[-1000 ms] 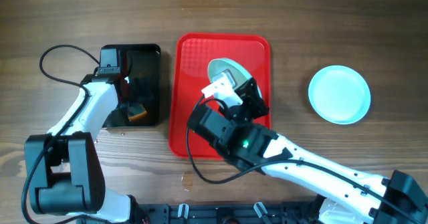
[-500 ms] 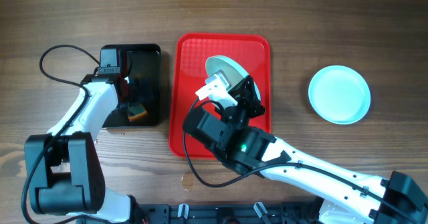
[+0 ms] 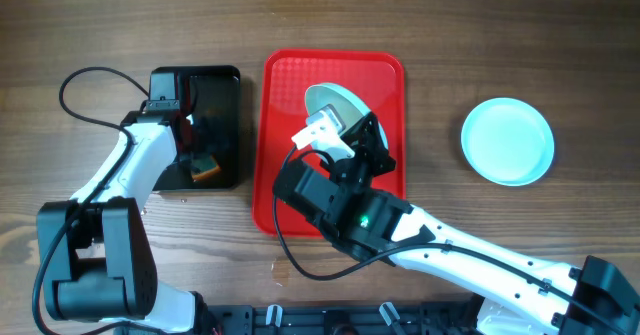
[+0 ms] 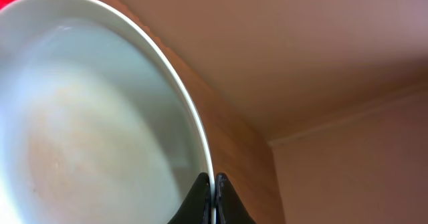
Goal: Clean dirty plates on tray and stack at the side
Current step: 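Lift the plate by its rim with the right gripper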
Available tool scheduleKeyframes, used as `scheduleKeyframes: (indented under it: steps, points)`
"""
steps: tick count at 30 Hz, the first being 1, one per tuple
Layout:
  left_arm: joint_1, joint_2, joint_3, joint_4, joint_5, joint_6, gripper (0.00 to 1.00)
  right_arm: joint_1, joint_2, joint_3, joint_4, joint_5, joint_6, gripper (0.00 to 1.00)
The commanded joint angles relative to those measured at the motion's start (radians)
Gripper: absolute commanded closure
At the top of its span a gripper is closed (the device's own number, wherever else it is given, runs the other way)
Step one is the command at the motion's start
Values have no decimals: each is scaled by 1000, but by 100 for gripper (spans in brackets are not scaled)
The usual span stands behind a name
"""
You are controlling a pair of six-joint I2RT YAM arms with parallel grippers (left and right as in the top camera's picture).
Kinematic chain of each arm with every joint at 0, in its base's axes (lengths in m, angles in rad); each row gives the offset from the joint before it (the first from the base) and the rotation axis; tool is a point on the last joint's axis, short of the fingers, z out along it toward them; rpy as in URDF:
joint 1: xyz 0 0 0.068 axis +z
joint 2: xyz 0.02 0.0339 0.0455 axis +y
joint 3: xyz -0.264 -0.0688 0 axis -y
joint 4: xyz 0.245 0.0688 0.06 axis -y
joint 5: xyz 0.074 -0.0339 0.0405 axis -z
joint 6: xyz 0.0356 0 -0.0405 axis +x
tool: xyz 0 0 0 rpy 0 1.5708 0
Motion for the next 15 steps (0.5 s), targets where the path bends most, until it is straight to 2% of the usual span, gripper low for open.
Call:
scheduleKeyframes:
  steps: [1,3,4,7,10,12,13,15]
  points:
    - [1,5,1,1,5,5,0,-6,-21,19,44,-18,-77,96]
    - [1,5,1,1,5,5,0,-7,-21,18,44,43,-85,96]
    - [1,5,1,1,5,5,0,-13,-21,18,59,63,-39,96]
    - [1,5,1,1,5,5,0,2,-21,18,58,-73,-108,96]
    - [1,5,1,1,5,5,0,-6,-21,18,65,-4,-21,96]
    - [1,5,1,1,5,5,0,6,-21,18,64,-115,-98,95]
    - [1,5,1,1,5,5,0,11,-18,18,55,-113,-148,96]
    - [1,5,1,1,5,5,0,-1,-16,17,63,-14,-142,96]
